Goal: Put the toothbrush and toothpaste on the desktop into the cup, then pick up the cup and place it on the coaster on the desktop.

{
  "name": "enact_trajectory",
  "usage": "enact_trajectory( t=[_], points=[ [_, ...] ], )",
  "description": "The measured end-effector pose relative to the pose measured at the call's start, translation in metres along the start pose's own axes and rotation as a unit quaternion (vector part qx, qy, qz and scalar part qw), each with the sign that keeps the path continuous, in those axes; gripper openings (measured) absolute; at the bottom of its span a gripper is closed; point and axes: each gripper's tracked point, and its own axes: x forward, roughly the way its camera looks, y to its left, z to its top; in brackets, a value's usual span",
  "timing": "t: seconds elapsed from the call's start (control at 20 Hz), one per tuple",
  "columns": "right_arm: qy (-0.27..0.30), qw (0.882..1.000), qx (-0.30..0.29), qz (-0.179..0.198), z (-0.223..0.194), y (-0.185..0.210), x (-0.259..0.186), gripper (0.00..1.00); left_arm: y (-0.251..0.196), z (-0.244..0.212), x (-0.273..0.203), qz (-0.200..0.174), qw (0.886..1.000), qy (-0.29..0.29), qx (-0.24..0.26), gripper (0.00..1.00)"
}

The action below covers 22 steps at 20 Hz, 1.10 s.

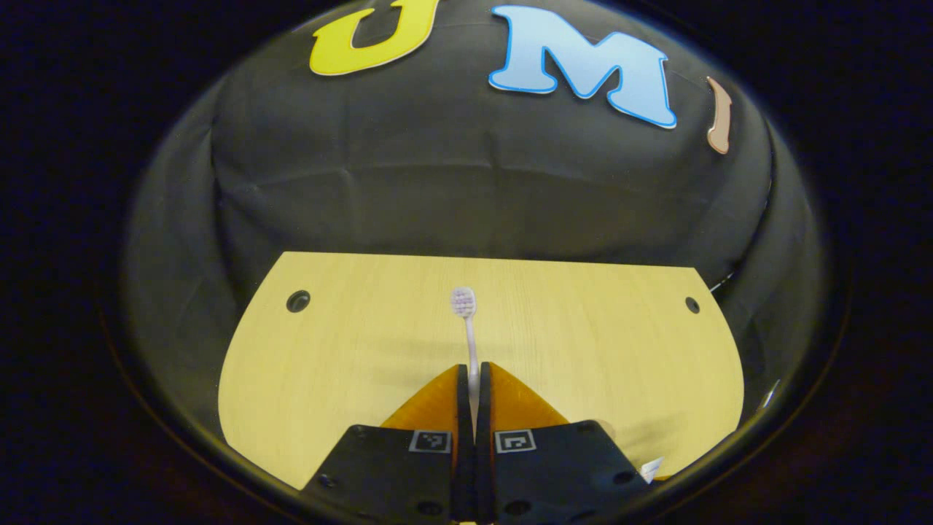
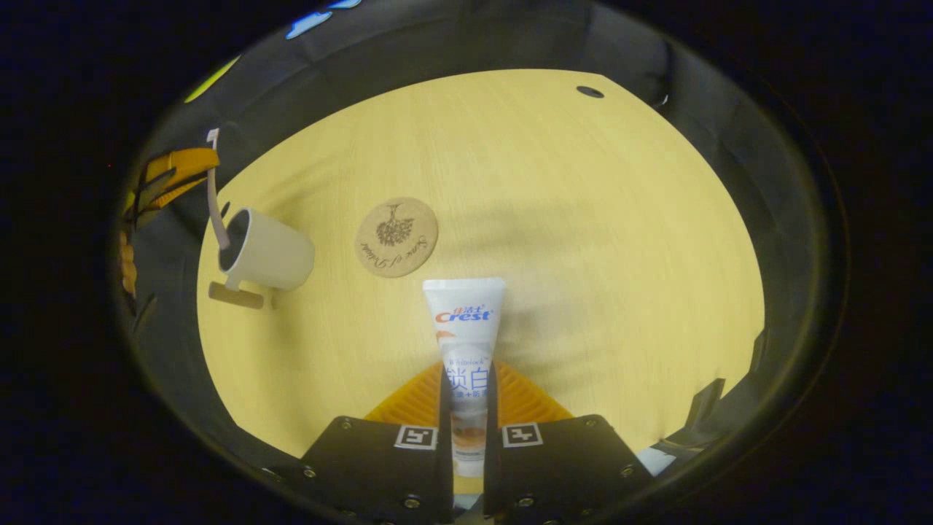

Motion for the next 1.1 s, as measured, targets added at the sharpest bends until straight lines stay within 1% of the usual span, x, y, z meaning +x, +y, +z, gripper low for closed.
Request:
enact_trajectory(
  t=[0.1,0.25,0.3,0.35,0.4,0.5,0.6,0.85,0.95,1.0,1.05,1.1],
  points=[
    [-0.004,1.000,0.009,-0.001,0.005,-0.005,-0.004,0.18,0.002,-0.005,0.006,0.005,1.000,0.002,0.002,0.08],
    [-0.008,1.000,0.020,0.002,0.011,-0.008,-0.007,0.18,0.003,-0.017,0.010,0.002,1.000,0.006,0.002,0.08],
    [-0.010,1.000,0.022,0.004,0.013,-0.006,-0.008,0.18,0.002,-0.022,0.010,-0.001,1.000,0.009,0.004,0.13],
    [-0.010,1.000,0.021,0.006,0.015,-0.006,-0.008,0.18,0.000,-0.026,0.011,-0.003,1.000,0.012,0.008,0.08],
    [-0.010,1.000,0.019,0.008,0.016,-0.004,-0.010,0.18,0.000,-0.030,0.011,-0.002,1.000,0.014,0.013,0.08],
    [-0.015,1.000,0.015,0.011,0.023,0.000,-0.009,0.18,-0.001,-0.035,0.008,-0.002,1.000,0.017,0.020,0.08],
    [-0.024,0.999,0.015,0.018,0.031,0.008,-0.014,0.18,-0.004,-0.039,0.009,-0.006,1.000,0.019,0.018,0.14],
    [-0.052,0.998,0.006,0.040,0.058,0.032,-0.029,0.18,-0.002,-0.042,0.001,-0.007,1.000,0.020,0.008,0.14],
    [-0.063,0.997,0.000,0.048,0.069,0.044,-0.034,0.18,-0.002,-0.042,-0.005,-0.014,1.000,0.020,0.002,0.14],
    [-0.069,0.996,-0.004,0.054,0.074,0.052,-0.035,0.18,0.000,-0.042,-0.008,-0.012,1.000,0.020,0.002,0.25],
    [-0.074,0.996,-0.008,0.058,0.080,0.059,-0.036,0.18,0.004,-0.041,-0.011,-0.008,1.000,0.018,0.002,0.27],
    [-0.078,0.995,-0.011,0.062,0.085,0.066,-0.039,0.18,0.009,-0.042,-0.016,-0.004,1.000,0.018,0.002,0.27]
  ],
)
